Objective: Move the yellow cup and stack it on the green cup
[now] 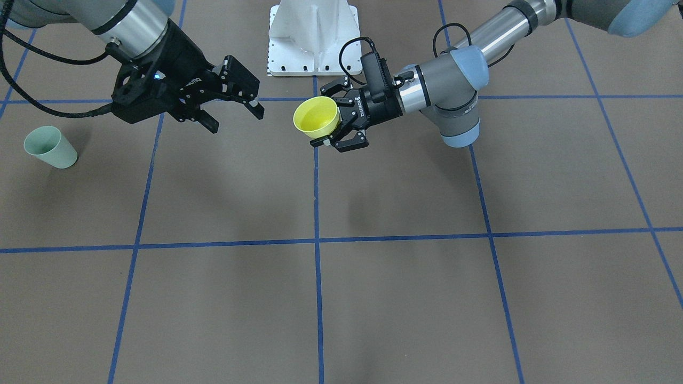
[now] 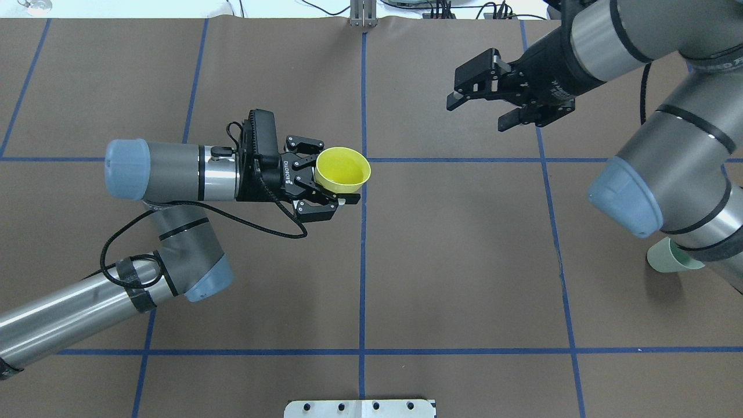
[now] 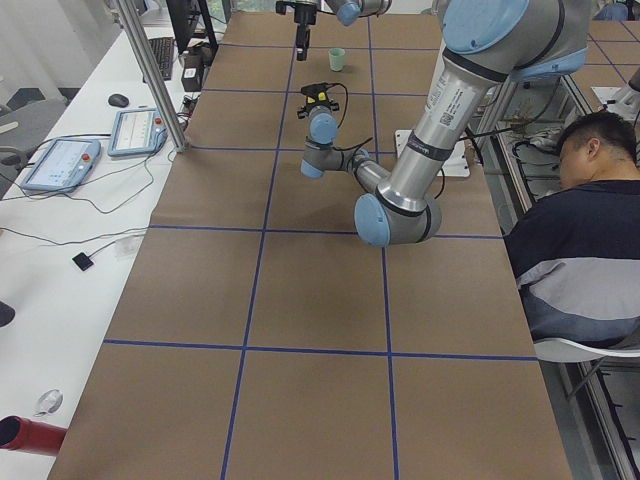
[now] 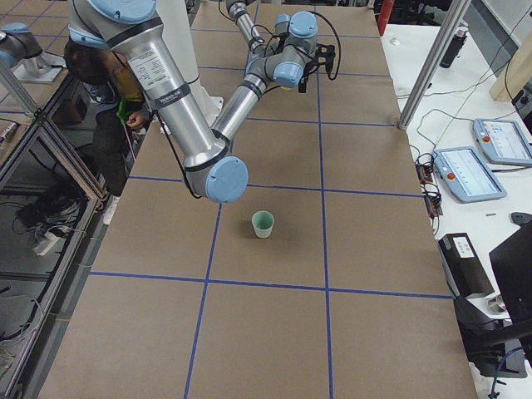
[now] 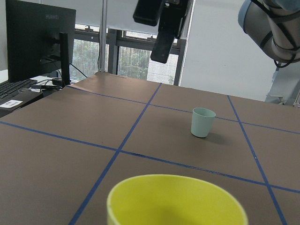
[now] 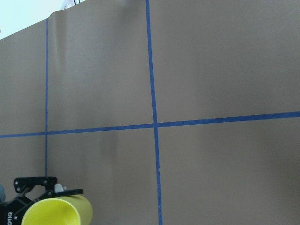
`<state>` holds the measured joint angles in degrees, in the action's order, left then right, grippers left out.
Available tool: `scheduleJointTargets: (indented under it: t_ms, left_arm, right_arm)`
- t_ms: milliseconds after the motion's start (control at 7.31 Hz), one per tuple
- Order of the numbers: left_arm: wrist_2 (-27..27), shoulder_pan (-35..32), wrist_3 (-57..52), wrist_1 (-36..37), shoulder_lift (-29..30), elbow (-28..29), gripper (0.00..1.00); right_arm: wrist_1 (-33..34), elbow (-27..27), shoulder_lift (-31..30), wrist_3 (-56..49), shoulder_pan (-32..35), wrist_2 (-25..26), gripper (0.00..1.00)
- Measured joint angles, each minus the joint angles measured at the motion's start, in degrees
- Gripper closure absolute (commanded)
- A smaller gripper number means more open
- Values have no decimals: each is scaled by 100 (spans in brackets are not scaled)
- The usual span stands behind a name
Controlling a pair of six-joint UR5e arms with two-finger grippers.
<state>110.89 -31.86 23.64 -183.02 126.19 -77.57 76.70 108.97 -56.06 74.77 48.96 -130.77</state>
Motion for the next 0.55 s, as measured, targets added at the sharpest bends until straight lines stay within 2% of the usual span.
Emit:
scheduleJointTargets:
  t_ms: [547]
  left_arm:
    - [-32, 157, 0, -88, 51, -23, 100]
  right_arm:
    - [12, -265, 246, -266, -206, -259, 0]
